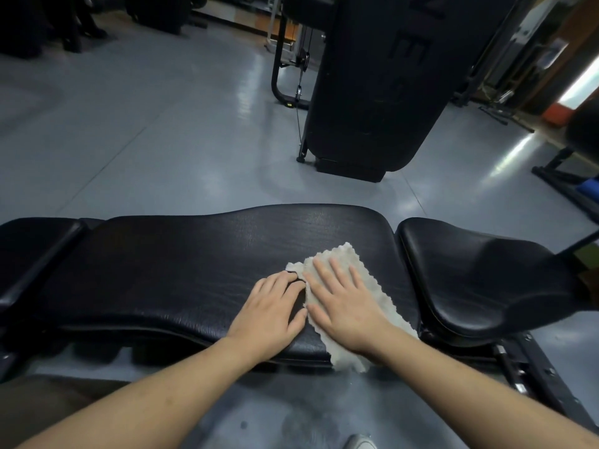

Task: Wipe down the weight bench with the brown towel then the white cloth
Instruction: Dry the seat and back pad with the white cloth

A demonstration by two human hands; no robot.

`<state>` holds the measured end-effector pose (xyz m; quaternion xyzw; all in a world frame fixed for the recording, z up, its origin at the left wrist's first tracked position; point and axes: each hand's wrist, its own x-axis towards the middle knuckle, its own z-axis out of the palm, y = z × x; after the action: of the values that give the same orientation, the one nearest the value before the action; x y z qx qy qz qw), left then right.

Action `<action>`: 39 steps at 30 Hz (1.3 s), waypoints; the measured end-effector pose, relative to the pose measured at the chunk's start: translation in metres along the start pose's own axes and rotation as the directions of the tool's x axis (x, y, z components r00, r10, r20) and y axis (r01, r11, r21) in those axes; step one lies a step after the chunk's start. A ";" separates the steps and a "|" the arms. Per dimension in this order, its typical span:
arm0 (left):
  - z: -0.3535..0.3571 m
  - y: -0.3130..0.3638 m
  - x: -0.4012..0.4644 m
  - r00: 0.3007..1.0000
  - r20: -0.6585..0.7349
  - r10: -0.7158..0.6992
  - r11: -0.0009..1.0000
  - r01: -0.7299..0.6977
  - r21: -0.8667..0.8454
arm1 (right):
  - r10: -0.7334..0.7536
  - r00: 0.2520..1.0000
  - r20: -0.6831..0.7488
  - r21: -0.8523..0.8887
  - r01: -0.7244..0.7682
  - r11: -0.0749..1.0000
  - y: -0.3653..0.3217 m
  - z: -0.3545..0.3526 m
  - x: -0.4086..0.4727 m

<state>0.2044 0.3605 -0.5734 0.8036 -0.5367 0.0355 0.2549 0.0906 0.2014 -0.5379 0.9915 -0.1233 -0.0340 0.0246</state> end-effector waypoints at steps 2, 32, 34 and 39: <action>0.000 0.000 0.000 1.000 -0.012 0.002 1.000 -0.003 -0.004 | -0.022 0.999 0.037 0.000 0.022 1.000 0.004 -0.004 0.003; 0.002 0.000 0.002 0.999 -0.030 -0.013 1.000 0.012 -0.016 | 0.369 0.928 0.041 0.055 -0.371 0.927 0.022 -0.008 0.134; 0.002 -0.001 0.002 1.000 -0.020 -0.014 1.000 0.014 -0.017 | 0.361 0.932 0.042 0.044 -0.363 0.931 0.015 -0.007 0.124; -0.002 -0.002 0.000 1.000 -0.005 0.011 0.999 -0.011 -0.037 | 0.246 0.968 0.046 -0.005 -0.246 0.969 -0.005 -0.002 0.085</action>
<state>0.2065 0.3621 -0.5730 0.7958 -0.5409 0.0288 0.2708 0.1741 0.1850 -0.5413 0.9675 -0.2459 -0.0539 0.0256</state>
